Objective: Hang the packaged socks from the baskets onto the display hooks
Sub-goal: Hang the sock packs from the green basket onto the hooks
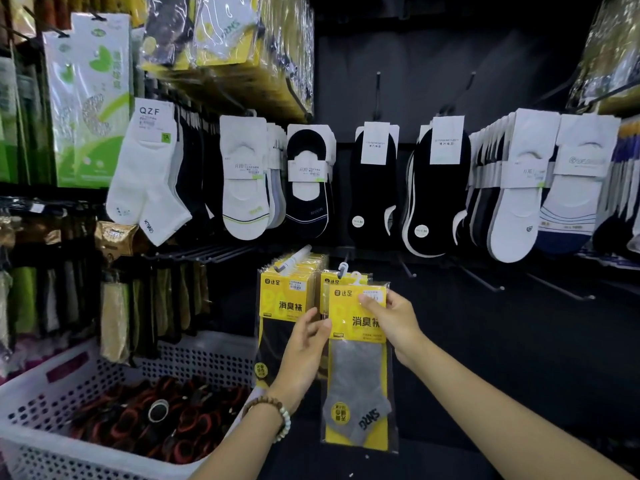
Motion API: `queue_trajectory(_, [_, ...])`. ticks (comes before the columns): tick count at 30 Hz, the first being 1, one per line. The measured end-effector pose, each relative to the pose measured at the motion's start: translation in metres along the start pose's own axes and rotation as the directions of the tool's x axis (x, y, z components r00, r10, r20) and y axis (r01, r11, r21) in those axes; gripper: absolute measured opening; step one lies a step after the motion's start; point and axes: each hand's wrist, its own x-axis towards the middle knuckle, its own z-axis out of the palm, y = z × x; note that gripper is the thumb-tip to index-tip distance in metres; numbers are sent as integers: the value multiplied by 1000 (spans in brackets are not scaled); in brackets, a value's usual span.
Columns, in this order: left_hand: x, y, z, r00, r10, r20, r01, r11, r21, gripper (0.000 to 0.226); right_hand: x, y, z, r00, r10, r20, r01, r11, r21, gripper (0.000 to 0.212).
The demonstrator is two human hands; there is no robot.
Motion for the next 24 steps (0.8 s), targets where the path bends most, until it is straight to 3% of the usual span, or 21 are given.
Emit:
queue_trajectory(8, [40, -9, 4, 997, -33, -71, 35, 999, 32, 59, 44, 18, 22, 1000, -4, -31, 4, 1000, -21, 2])
queue_trajectory(11, [51, -21, 7, 998, -17, -62, 21, 998, 67, 62, 50, 32, 21, 995, 57, -82, -56, 998, 8, 16])
queue_trajectory(16, [50, -47, 10, 998, -1, -66, 13, 983, 183, 62, 36, 59, 1, 984, 110, -143, -123, 988, -93, 31])
queue_trajectory(20, [18, -74, 4, 999, 10, -43, 5, 944, 330, 64, -2, 76, -28, 980, 188, -67, -197, 965, -174, 46])
queue_trajectory(24, [-43, -112, 4, 999, 41, 1, -36, 854, 519, 67, -61, 104, -54, 954, 295, 58, -265, 918, -296, 43])
